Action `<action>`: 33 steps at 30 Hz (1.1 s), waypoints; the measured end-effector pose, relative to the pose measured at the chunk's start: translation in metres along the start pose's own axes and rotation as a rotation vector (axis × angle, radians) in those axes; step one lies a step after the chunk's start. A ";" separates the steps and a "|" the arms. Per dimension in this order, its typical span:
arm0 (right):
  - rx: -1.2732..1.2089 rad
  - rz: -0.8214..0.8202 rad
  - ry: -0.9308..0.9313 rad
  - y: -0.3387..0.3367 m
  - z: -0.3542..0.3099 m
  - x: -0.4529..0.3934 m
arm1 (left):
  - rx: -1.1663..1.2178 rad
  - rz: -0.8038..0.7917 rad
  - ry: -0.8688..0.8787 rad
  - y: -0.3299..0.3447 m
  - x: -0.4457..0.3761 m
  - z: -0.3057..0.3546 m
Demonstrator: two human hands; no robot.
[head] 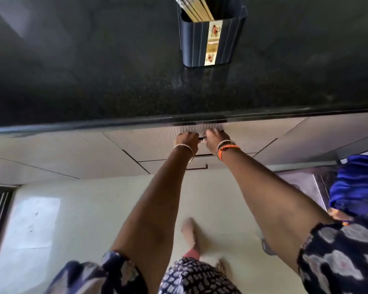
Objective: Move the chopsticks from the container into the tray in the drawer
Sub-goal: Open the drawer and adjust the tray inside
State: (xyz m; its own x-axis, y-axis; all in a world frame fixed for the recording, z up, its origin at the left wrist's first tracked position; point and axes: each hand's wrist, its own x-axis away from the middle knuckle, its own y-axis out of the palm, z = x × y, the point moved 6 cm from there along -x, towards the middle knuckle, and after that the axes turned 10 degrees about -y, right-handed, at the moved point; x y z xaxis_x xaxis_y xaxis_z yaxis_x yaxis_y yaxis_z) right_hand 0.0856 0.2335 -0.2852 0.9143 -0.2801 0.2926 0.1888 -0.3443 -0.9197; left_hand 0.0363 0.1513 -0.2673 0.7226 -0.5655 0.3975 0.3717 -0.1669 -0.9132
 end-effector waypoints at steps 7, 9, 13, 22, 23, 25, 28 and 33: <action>0.028 0.063 -0.012 0.006 -0.007 0.030 | -0.056 -0.048 -0.033 0.008 0.028 0.003; 0.049 0.041 -0.063 0.012 -0.012 0.039 | -0.053 -0.030 -0.034 0.013 0.041 0.004; 0.133 -0.008 -0.091 0.028 -0.019 0.081 | -0.116 -0.005 -0.013 0.029 0.076 0.008; 0.149 0.428 -0.300 -0.029 -0.067 0.200 | 0.414 0.630 0.266 -0.012 0.216 -0.001; 0.116 0.560 -0.345 -0.046 -0.070 0.211 | 0.398 0.736 0.318 -0.024 0.227 -0.004; 0.025 0.613 -0.338 -0.067 -0.062 0.214 | 0.301 0.662 0.267 -0.031 0.225 -0.012; -0.251 0.108 -0.080 -0.041 -0.036 0.197 | 0.232 0.165 0.097 -0.006 0.202 -0.022; -0.382 -0.169 -0.119 -0.015 -0.036 0.213 | 0.241 0.021 0.109 0.015 0.227 -0.016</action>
State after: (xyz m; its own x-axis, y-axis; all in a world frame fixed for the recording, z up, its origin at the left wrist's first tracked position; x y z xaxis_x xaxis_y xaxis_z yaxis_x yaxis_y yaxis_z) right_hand 0.2652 0.1469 -0.2000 0.9212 -0.0935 0.3776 0.2136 -0.6897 -0.6919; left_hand 0.1966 0.0070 -0.1919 0.6691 -0.6530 0.3547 0.4950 0.0357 -0.8681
